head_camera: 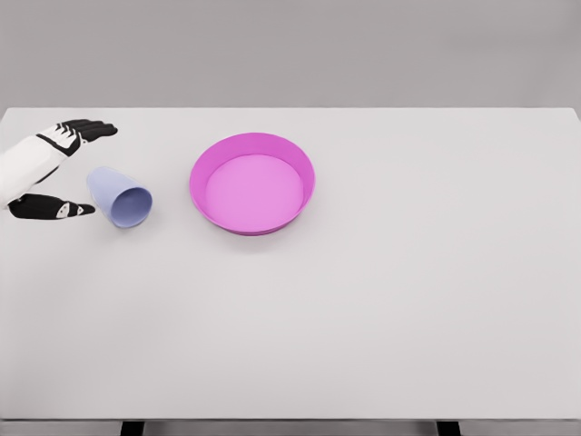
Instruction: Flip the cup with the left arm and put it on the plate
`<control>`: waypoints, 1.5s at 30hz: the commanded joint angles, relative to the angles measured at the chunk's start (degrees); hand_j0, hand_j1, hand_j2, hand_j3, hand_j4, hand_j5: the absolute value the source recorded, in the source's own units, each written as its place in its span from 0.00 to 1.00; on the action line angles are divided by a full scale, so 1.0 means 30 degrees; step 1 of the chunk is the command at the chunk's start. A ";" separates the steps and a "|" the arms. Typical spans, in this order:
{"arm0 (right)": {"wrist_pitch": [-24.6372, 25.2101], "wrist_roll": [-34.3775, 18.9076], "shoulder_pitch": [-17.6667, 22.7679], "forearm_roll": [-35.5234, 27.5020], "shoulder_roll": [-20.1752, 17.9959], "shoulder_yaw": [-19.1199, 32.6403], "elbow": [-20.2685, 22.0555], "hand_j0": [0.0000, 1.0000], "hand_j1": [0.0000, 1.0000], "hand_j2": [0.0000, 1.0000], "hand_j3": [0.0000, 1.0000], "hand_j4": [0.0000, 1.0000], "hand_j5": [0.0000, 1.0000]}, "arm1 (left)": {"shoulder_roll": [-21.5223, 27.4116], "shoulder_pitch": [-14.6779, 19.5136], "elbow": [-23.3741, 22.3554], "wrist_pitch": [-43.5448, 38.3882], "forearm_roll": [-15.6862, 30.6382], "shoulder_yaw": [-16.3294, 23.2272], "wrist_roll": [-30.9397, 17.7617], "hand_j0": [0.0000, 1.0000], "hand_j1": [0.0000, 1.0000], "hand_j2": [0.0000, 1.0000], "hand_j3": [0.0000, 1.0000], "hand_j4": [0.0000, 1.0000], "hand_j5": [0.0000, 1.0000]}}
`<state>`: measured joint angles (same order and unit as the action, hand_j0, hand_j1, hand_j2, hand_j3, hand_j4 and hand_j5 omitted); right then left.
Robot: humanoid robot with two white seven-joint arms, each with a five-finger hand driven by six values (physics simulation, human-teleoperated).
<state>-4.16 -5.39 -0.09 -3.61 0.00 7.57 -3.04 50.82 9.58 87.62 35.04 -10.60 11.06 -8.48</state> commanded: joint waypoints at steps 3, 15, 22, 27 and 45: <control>0.0009 -0.0049 0.0059 -0.0028 0.0000 -0.0063 -0.0070 1.00 1.00 1.00 1.00 1.00 1.00 | -0.0036 0.0029 0.0002 -0.0013 0.0106 -0.0053 -0.0131 1.00 1.00 1.00 1.00 1.00 1.00; 0.0009 -0.0049 0.0000 0.0001 0.0000 -0.0004 -0.0011 1.00 1.00 1.00 1.00 1.00 1.00 | -0.2204 0.1786 -0.2077 -0.0013 -0.3555 -0.0990 -0.4087 1.00 1.00 1.00 1.00 1.00 1.00; -0.0020 -0.0049 0.0000 0.0001 0.0000 -0.0004 -0.0011 1.00 1.00 1.00 1.00 1.00 1.00 | -0.1443 0.1962 -0.2137 -0.0013 -0.3761 -0.0142 -0.4116 1.00 1.00 1.00 1.00 1.00 1.00; 0.0009 -0.0049 0.0000 0.0001 0.0000 -0.0004 -0.0011 1.00 1.00 1.00 1.00 1.00 1.00 | -0.1092 0.2812 -0.2224 -0.0013 -0.3702 0.1529 -0.4028 1.00 1.00 1.00 1.00 1.00 1.00; -0.0020 -0.0049 0.0000 0.0001 0.0000 -0.0004 -0.0011 1.00 1.00 1.00 1.00 1.00 1.00 | -0.1589 0.4980 -0.5301 -0.0013 -0.5167 0.3434 -0.4057 1.00 1.00 1.00 1.00 1.00 1.00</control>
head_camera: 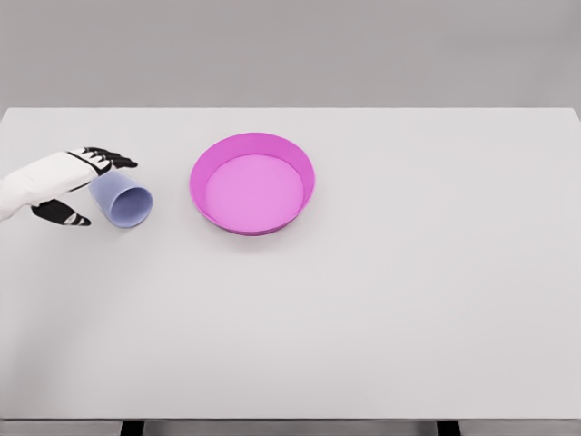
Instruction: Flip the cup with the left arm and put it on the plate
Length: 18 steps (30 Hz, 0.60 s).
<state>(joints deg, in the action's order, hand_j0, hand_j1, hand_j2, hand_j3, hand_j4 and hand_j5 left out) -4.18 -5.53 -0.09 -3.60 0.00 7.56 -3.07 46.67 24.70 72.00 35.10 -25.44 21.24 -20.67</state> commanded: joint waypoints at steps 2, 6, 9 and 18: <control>-0.0013 -0.0003 0.0000 -0.0001 0.0000 0.0000 -0.0001 1.00 1.00 1.00 1.00 1.00 1.00 | -0.0204 0.0058 -0.0094 -0.0032 -0.0220 0.0039 0.0005 1.00 1.00 1.00 1.00 1.00 1.00; 0.0016 -0.0003 0.0000 -0.0001 0.0000 0.0000 -0.0001 1.00 1.00 1.00 1.00 1.00 1.00 | -0.0204 0.0234 -0.0094 -0.0032 -0.0220 0.0010 -0.0024 1.00 1.00 1.00 1.00 1.00 1.00; -0.0013 -0.0003 0.0000 -0.0001 0.0000 0.0000 -0.0001 1.00 1.00 1.00 1.00 1.00 1.00 | -0.0233 0.0234 -0.0124 -0.0032 -0.0337 0.0039 -0.0053 1.00 1.00 1.00 1.00 1.00 1.00; 0.0016 -0.0003 0.0000 -0.0001 0.0000 0.0000 -0.0001 1.00 1.00 1.00 1.00 1.00 1.00 | -0.1083 0.0527 -0.0856 -0.0032 -0.1831 -0.0019 -0.0082 1.00 1.00 1.00 1.00 1.00 1.00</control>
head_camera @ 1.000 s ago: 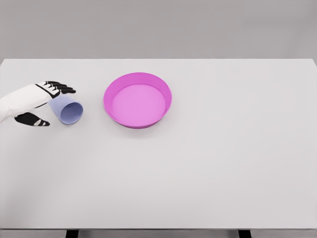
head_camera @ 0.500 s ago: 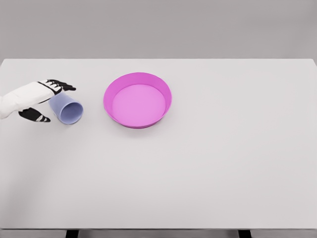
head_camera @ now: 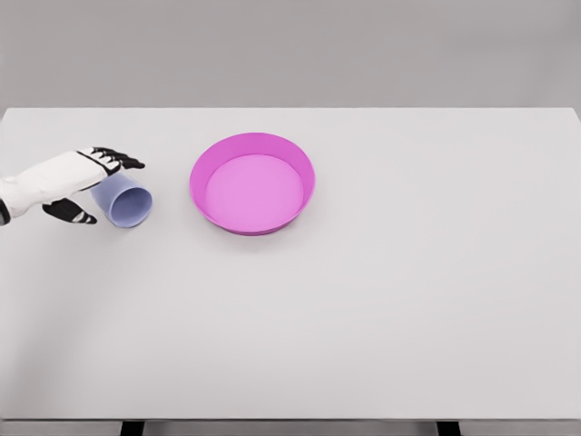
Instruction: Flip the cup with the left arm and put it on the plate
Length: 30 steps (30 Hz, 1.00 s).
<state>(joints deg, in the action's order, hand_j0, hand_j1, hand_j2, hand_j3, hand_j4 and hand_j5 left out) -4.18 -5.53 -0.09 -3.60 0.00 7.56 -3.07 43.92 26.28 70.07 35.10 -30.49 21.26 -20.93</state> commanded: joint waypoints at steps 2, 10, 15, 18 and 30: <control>-0.0013 -0.0003 0.0000 -0.0001 0.0000 0.0000 -0.0001 1.00 1.00 1.00 1.00 1.00 1.00 | -0.0197 0.0000 -0.0272 -0.0033 -0.0177 -0.0026 0.0005 1.00 1.00 1.00 1.00 1.00 1.00; -0.0014 -0.0003 0.0000 -0.0001 0.0000 0.0000 -0.0001 1.00 1.00 1.00 1.00 1.00 1.00 | -0.0607 0.0264 -0.1268 -0.0033 -0.0646 -0.0143 0.0035 1.00 1.00 1.00 1.00 1.00 1.00; -0.0013 -0.0003 0.0000 -0.0001 0.0000 0.0000 -0.0001 1.00 1.00 1.00 1.00 1.00 1.00 | -0.0636 0.0264 -0.1268 -0.0033 -0.0645 -0.0114 0.0035 1.00 1.00 1.00 1.00 1.00 1.00; -0.0013 -0.0003 0.0000 -0.0001 0.0000 0.0000 -0.0001 1.00 1.00 1.00 1.00 1.00 1.00 | -0.0695 0.0264 -0.1297 -0.0033 -0.0704 -0.0114 0.0005 1.00 1.00 1.00 1.00 1.00 1.00; -0.0014 -0.0003 0.0000 -0.0001 0.0000 0.0000 -0.0001 1.00 1.00 1.00 1.00 1.00 1.00 | -0.1076 0.0322 -0.1122 -0.0033 -0.1788 -0.0085 -0.0581 0.82 0.82 0.82 0.82 0.82 0.82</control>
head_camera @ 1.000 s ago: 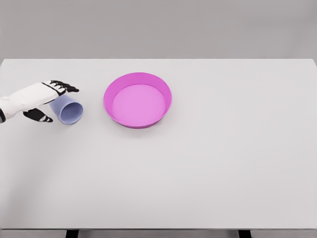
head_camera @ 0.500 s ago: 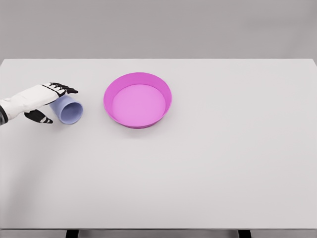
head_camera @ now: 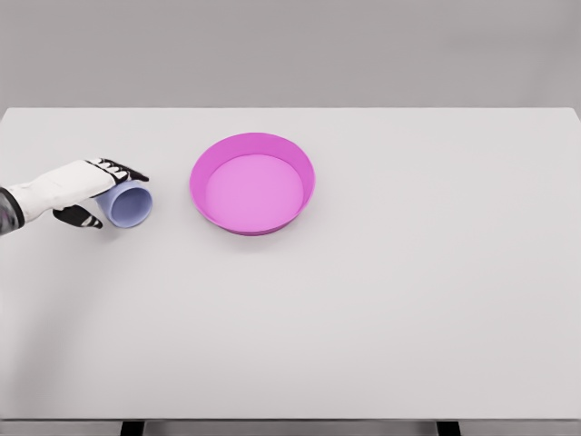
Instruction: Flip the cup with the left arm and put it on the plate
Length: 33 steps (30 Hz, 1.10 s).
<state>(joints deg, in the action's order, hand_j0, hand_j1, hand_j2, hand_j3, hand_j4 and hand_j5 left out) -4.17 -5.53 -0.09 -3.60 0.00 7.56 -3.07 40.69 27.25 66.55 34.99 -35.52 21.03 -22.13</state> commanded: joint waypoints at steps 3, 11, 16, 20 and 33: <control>-0.0017 -0.0003 0.0000 -0.0001 0.0000 0.0000 -0.0001 1.00 1.00 1.00 1.00 1.00 1.00 | 0.0002 0.0000 0.0082 0.0004 -0.0112 -0.0006 -0.0182 0.81 0.81 0.81 0.81 0.81 0.81; -0.0017 -0.0003 0.0000 -0.0001 0.0000 0.0000 -0.0001 1.00 1.00 1.00 1.00 1.00 1.00 | 0.0061 0.0000 -0.0035 0.0004 0.0064 -0.0006 -0.0152 0.69 0.69 0.69 0.69 0.69 0.69; -0.0017 -0.0003 0.0000 -0.0001 0.0000 0.0000 -0.0001 1.00 1.00 1.00 1.00 1.00 1.00 | 0.0090 -0.0029 -0.0064 0.0004 0.0650 0.0052 -0.0152 0.65 0.65 0.65 0.65 0.65 0.65; -0.0017 -0.0003 0.0000 -0.0001 0.0000 0.0000 -0.0001 1.00 1.00 1.00 1.00 1.00 1.00 | 0.0119 -0.0088 -0.0064 0.0004 0.1761 0.0081 -0.0152 0.65 0.65 0.65 0.65 0.65 0.65; -0.0017 -0.0003 0.0000 -0.0001 0.0000 0.0000 -0.0001 1.00 1.00 1.00 1.00 1.00 1.00 | 0.0207 -0.0059 -0.0767 0.0004 0.5044 0.0755 -0.0094 0.64 0.64 0.64 0.64 0.64 0.64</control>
<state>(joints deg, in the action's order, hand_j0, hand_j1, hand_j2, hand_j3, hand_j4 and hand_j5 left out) -4.20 -5.53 -0.09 -3.60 0.00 7.56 -3.07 41.18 27.16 64.48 35.08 -22.77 22.78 -22.39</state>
